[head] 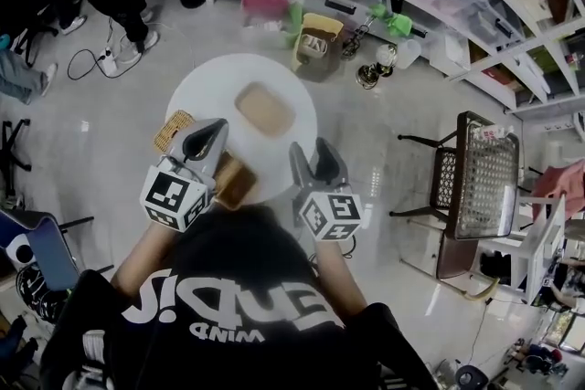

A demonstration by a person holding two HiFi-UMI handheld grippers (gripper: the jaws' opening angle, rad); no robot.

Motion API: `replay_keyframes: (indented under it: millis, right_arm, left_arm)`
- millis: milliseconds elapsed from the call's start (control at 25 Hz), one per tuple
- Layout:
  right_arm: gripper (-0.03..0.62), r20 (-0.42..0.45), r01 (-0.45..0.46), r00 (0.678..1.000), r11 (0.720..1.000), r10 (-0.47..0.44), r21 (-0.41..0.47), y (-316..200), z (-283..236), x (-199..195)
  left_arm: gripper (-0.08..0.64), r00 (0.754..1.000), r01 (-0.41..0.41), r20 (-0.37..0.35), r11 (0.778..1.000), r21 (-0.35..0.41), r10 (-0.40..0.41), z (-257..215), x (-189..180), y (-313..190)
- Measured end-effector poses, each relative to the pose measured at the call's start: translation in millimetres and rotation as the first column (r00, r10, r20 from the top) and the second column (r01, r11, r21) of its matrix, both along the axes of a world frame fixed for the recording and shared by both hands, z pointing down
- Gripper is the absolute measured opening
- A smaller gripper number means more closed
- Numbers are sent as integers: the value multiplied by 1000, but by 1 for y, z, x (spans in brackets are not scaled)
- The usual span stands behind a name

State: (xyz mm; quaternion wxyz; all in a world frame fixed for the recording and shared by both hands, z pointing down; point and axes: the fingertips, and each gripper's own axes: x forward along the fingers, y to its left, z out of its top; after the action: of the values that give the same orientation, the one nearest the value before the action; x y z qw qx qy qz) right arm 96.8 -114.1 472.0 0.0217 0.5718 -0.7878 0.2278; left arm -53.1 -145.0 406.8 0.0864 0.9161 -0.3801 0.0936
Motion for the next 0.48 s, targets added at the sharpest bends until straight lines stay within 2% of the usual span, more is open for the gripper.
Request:
replay_keyframes:
  millis: [120, 280, 480]
  right_arm:
    - [265, 43, 1, 999, 998, 2, -57, -10, 20, -5]
    - [247, 87, -6, 996, 990, 18, -142, -22, 52, -10]
    - [227, 136, 5, 990, 965, 32, -263, -39, 97, -17]
  left_arm:
    - [2, 1000, -10, -4, 1000, -7, 10, 4, 1, -5]
    - [2, 1000, -17, -3, 1000, -14, 17, 9, -1, -8]
    - [2, 1000, -28, 14, 999, -18, 28, 13, 2, -13]
